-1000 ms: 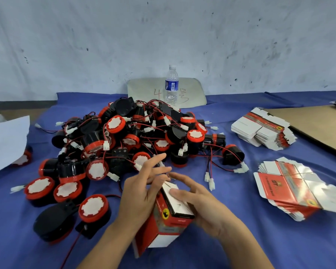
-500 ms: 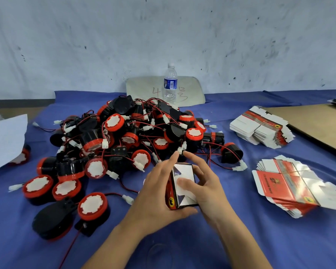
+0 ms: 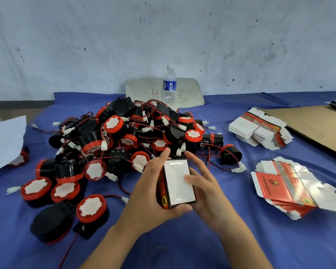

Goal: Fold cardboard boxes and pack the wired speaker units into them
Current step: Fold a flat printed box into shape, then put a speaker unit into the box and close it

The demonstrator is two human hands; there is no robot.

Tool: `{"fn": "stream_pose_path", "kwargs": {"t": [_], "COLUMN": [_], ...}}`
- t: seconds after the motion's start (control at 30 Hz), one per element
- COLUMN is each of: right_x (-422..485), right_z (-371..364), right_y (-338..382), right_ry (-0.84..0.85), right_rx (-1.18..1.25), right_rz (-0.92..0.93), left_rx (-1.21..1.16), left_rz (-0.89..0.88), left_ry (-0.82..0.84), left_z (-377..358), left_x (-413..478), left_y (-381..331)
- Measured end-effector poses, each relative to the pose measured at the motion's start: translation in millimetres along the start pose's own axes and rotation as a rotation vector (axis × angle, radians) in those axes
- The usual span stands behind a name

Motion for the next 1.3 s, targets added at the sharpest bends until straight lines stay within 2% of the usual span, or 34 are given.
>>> {"fn": "stream_pose_path", "kwargs": {"t": [0.1, 0.27, 0.4, 0.47, 0.53, 0.6, 0.63, 0.7, 0.77, 0.87, 1.03, 1.2, 1.3], "right_x": [-1.9, -6.3, -4.7, -3.0, -6.8, -17.1, -21.3, -24.5, -23.5, -20.8, -27.3, -31.3, -34.3], "right_z": [-0.1, -12.6, -9.2, 0.3, 16.6, 18.6, 9.0, -21.0, -37.2, -38.3, -37.8, -36.7, -36.5], "right_y": [-4.5, -7.0, 7.9, 17.1, 34.6, 52.9, 57.7, 52.9, 37.5, 29.0, 39.1, 42.4, 43.4], "right_ry": [0.019, 0.179, 0.167, 0.046, -0.15, -0.284, -0.289, -0.178, -0.063, 0.002, -0.041, -0.078, -0.091], "right_rx": [0.121, 0.164, 0.189, 0.107, -0.196, -0.684, -0.961, -1.417, -1.603, -1.479, -1.267, -1.2, -1.181], "right_rz": [-0.073, -0.133, -0.051, 0.071, 0.289, 0.524, 0.619, 0.784, 0.808, 0.715, 0.753, 0.813, 0.842], "left_rx": [-0.113, -0.175, -0.179, 0.022, 0.437, 0.701, 0.765, 0.864, 0.922, 0.869, 0.851, 0.849, 0.687], "left_rz": [-0.019, 0.031, 0.175, 0.206, 0.129, 0.214, 0.312, 0.49, 0.554, 0.541, 0.51, 0.558, 0.437], "left_ry": [-0.05, 0.064, 0.204, 0.169, 0.037, -0.072, -0.105, -0.119, -0.106, -0.19, -0.3, -0.259, -0.348], "left_z": [6.3, -5.1, -16.2, -10.7, 2.3, 21.4, 31.0, 46.0, 53.9, 65.9, 76.7, 75.8, 79.9], "left_x": [0.1, 1.2, 2.4, 4.1, 6.9, 8.4, 7.3, 1.5, -2.1, -1.8, -1.1, -2.4, 2.7], "left_y": [-0.1, 5.4, 22.3, 32.8, 37.7, 48.7, 58.4, 74.9, 79.1, 73.0, 68.1, 76.8, 64.4]}}
Point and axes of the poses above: each hand's wrist, its own x-axis towards the middle knuckle, its own z-axis out of the back of the hand, y = z × x, the point moved 9 cm from there along x, towards the middle knuckle, and after that the axes turned 4 degrees about z, right-handed, at the moved point
